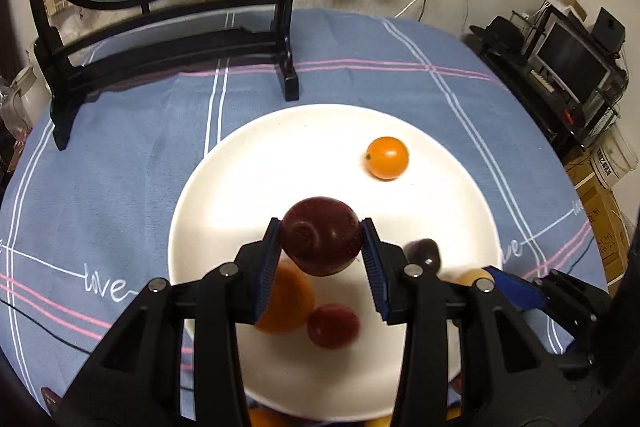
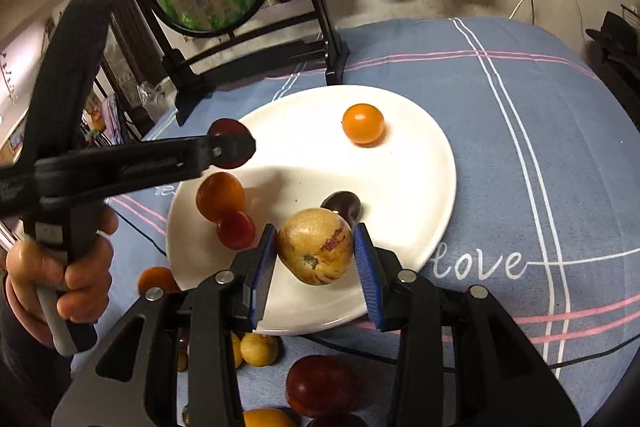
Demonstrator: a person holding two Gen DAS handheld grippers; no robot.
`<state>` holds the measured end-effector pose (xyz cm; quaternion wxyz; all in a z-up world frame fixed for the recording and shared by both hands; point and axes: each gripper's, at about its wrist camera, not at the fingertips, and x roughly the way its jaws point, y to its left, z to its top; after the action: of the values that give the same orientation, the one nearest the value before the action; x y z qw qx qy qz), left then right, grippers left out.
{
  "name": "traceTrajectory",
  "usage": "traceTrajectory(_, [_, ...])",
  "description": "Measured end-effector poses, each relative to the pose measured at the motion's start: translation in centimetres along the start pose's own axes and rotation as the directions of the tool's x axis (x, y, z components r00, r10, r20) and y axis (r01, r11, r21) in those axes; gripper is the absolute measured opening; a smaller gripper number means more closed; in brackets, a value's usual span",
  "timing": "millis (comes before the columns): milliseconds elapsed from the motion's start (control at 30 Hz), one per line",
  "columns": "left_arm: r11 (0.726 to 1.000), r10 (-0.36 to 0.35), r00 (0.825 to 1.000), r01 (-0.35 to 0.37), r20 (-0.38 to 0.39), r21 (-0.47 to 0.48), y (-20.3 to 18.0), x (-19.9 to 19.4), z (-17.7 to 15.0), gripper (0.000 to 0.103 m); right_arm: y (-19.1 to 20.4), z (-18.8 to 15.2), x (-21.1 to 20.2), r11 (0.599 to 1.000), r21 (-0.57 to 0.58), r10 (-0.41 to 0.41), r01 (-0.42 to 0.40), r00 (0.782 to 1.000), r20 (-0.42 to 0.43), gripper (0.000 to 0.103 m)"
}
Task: Organize fruits
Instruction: 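Place both fruits on the plate and open both tools, then grasp the yellow-orange fruit with the right tool while the left tool grasps a dark plum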
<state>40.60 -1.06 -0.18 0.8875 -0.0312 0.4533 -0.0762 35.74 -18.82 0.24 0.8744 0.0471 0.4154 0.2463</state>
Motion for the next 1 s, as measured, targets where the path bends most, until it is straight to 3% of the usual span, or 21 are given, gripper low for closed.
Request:
traceTrajectory(233, [1.0,0.014,1.0,-0.014,-0.021,-0.002,0.0,1.3,-0.3,0.041,-0.1,-0.2,0.6,1.0,0.003,-0.001,0.001,1.0,-0.021,0.04])
traceTrajectory(300, [0.998,0.056,0.998,-0.056,-0.009,-0.003,0.0,0.8,-0.3,0.058,0.2,-0.1,0.6,1.0,-0.006,0.005,-0.005,1.0,-0.021,0.046])
traceTrajectory(333, [0.997,0.078,0.997,-0.078,0.014,-0.006,0.0,0.0,-0.3,0.079,0.3,0.0,0.4,1.0,-0.008,0.009,-0.01,1.0,-0.01,0.049])
traceTrajectory(467, [0.996,0.085,0.988,-0.085,0.132,-0.007,0.3,-5.8,-1.7,0.084,0.6,0.3,-1.8,0.999,-0.001,0.043,-0.043,0.998,0.042,0.053])
traceTrajectory(533, [0.995,0.1,0.98,-0.098,0.172,-0.021,0.5,-8.6,-3.5,0.092,0.8,0.2,-3.0,0.999,0.001,0.052,-0.052,0.997,0.051,0.053])
traceTrajectory(733, [0.996,0.09,0.973,-0.083,0.212,-0.04,0.9,-13.6,-11.4,0.094,2.6,-1.9,-6.9,0.997,-0.05,0.061,-0.055,0.992,0.115,0.053])
traceTrajectory(900, [0.996,0.075,0.979,-0.066,0.19,-0.053,0.4,-14.1,-18.0,0.094,3.1,-6.6,-8.1,0.996,-0.052,0.076,-0.072,0.994,0.082,0.053])
traceTrajectory(1000, [0.998,0.056,0.983,-0.051,0.173,-0.031,-0.3,-13.4,-20.4,0.094,3.5,-8.9,-8.1,0.995,-0.042,0.09,-0.088,0.995,0.042,0.053])
